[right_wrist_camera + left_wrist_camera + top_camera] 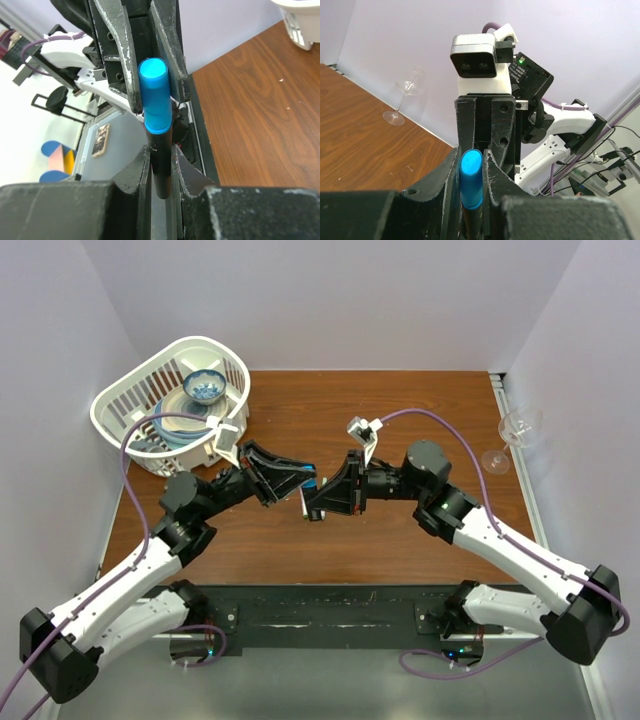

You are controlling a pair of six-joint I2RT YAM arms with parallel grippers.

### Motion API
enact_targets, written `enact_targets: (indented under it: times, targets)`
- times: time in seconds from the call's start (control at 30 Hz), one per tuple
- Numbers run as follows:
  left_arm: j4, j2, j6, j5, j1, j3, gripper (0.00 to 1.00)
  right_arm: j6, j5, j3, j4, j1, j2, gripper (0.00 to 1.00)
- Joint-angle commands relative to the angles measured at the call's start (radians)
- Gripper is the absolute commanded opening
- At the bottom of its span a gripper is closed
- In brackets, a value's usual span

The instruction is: Insert the pens into the pen caps

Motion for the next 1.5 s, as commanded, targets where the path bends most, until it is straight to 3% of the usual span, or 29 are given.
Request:
enact_targets:
  times: [0.0, 0.27, 0.37, 0.43, 0.47, 0.7, 0.9, 1.1, 1.17, 1.27, 1.3, 1.33, 1.37, 1.47]
  targets:
    - [-0.143, -0.033, -0.115, 0.459, -0.069, -0.084, 0.00, 0.056, 0.339, 0.179, 0.387, -0.102, 0.014, 0.00]
    - [-0.048, -0.022, -0.186, 0.459, -0.072, -0.168, 0.00, 0.068, 0.349, 0.219, 0.403, -0.101, 0.054, 0.00]
    - [-0.136, -0.022, -0.142, 0.441, -0.072, -0.162, 0.00, 0.039, 0.372, 0.250, 0.363, -0.101, 0.069, 0.00]
    - [-0.254, -0.037, -0.067, 0.405, -0.072, -0.135, 0.00, 0.024, 0.389, 0.257, 0.344, -0.102, 0.074, 0.00]
    - [-0.390, -0.033, -0.021, 0.384, -0.072, -0.116, 0.00, 0.004, 0.405, 0.262, 0.335, -0.102, 0.074, 0.00]
    - [-0.471, -0.024, 0.059, 0.365, -0.072, -0.145, 0.00, -0.022, 0.411, 0.331, 0.312, -0.102, 0.147, 0.00]
    - [-0.319, -0.054, -0.029, 0.422, -0.069, -0.183, 0.00, -0.005, 0.380, 0.375, 0.329, -0.117, 0.210, 0.00]
    - [-0.471, -0.007, 0.076, 0.308, -0.052, 0.002, 0.00, 0.012, 0.287, 0.331, 0.351, -0.119, 0.212, 0.00]
    - [-0.587, 0.044, 0.122, 0.237, -0.013, 0.128, 0.00, 0.016, 0.227, 0.284, 0.329, -0.120, 0.203, 0.00]
    - [-0.606, 0.117, 0.138, 0.162, 0.048, 0.249, 0.00, -0.008, 0.184, 0.210, 0.224, -0.117, 0.163, 0.00]
    - [-0.617, 0.134, 0.151, 0.123, 0.065, 0.280, 0.00, -0.019, 0.187, 0.182, 0.185, -0.119, 0.111, 0.05]
    - [-0.633, 0.177, 0.165, 0.097, 0.088, 0.341, 0.00, -0.034, 0.192, 0.124, 0.103, -0.119, 0.083, 0.23]
    - [-0.694, 0.198, 0.184, 0.060, 0.094, 0.375, 0.00, -0.069, 0.208, 0.098, 0.053, -0.117, 0.048, 0.30]
    - [-0.796, 0.292, 0.248, -0.065, 0.114, 0.488, 0.00, -0.100, 0.234, -0.014, -0.111, -0.119, -0.096, 0.45]
